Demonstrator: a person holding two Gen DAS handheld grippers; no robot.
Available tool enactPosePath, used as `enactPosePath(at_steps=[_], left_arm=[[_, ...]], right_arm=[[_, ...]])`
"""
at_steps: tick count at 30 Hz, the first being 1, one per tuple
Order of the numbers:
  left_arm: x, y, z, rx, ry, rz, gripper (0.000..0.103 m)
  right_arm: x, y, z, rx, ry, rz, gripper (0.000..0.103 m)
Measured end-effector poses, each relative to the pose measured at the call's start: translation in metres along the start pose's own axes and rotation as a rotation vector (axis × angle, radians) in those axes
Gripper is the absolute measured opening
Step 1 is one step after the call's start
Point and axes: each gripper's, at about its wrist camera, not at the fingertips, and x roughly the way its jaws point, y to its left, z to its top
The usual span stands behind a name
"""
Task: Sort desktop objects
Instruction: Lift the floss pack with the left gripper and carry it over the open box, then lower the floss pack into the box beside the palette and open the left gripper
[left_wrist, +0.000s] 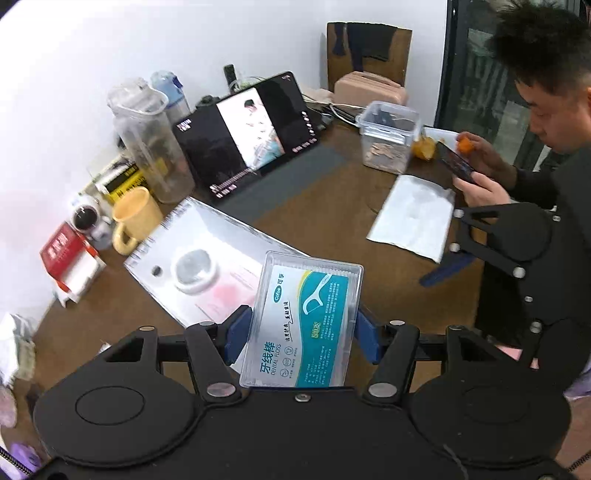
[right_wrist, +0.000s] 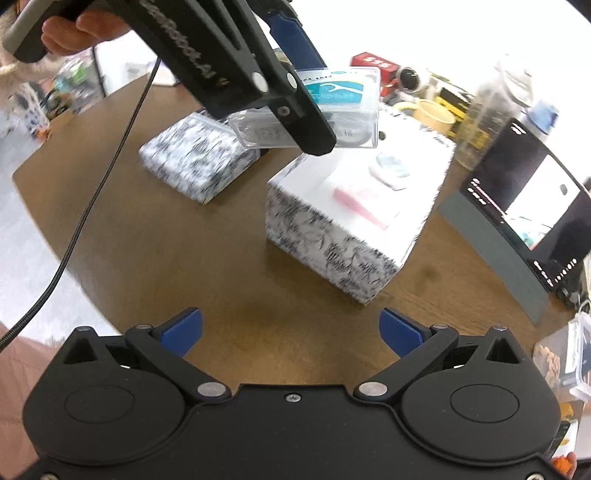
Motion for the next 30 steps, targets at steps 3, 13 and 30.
enactPosePath(at_steps=[3, 13, 30], left_arm=[[0.007, 0.015, 0.008, 0.009, 0.005, -0.001, 0.059], [0.058, 0.051, 0.024, 0.062, 0.076, -0.020, 0.059], [0.164, 0.068, 0.010, 0.196, 0.168, -0.139, 0.059]], right_arm=[[0.004, -0.005, 0.009, 0.053, -0.015, -0.008, 0.103], [0.028, -0.021, 0.021, 0.211, -0.003, -0.008, 0.103], [0.064, -0.025, 0.010, 0.324, 0.071, -0.067, 0.103]])
